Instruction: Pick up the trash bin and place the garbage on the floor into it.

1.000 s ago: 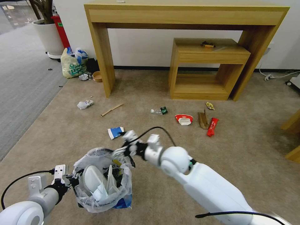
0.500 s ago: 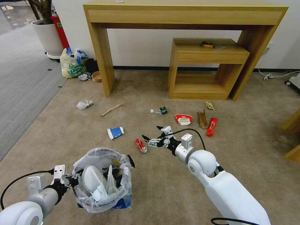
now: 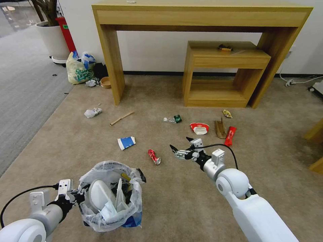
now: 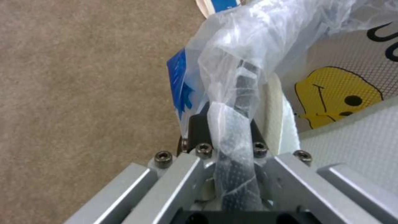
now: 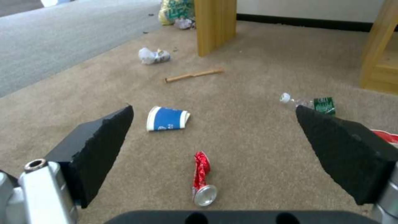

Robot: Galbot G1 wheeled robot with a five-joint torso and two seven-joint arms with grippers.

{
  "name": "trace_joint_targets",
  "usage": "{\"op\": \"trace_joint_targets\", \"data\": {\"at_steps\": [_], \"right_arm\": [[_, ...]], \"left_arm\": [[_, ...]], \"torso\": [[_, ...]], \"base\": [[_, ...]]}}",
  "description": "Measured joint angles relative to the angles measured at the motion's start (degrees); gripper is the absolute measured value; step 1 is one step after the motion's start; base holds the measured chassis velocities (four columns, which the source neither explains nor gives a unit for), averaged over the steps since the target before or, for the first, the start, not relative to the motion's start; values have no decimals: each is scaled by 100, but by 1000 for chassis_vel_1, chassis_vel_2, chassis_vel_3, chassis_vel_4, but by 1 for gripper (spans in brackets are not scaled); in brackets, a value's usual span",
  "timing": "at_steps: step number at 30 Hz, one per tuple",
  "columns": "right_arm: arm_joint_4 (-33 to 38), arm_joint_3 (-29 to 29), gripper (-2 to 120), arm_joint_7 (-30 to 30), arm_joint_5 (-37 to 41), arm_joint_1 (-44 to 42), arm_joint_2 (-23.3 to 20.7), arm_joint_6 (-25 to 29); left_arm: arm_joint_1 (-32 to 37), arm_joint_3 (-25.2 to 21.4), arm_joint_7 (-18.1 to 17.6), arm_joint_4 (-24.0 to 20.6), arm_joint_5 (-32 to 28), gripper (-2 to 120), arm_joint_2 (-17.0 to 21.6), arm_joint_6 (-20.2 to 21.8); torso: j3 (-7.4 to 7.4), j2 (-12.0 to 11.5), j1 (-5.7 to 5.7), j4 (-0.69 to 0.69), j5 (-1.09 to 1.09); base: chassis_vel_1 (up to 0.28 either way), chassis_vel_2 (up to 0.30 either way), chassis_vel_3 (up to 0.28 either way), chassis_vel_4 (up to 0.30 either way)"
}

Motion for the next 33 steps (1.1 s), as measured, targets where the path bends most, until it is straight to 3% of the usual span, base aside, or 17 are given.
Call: {"op": "trace_joint_targets", "data": {"at_steps": [33], "right_arm": [[30, 295, 100, -10, -87, -340, 19, 78]], "left_arm": [[-28, 24, 76, 49, 62, 0, -18, 1]], "torso": [[0, 0, 0, 0, 0]], "base": [[60, 65, -59, -58]]}}
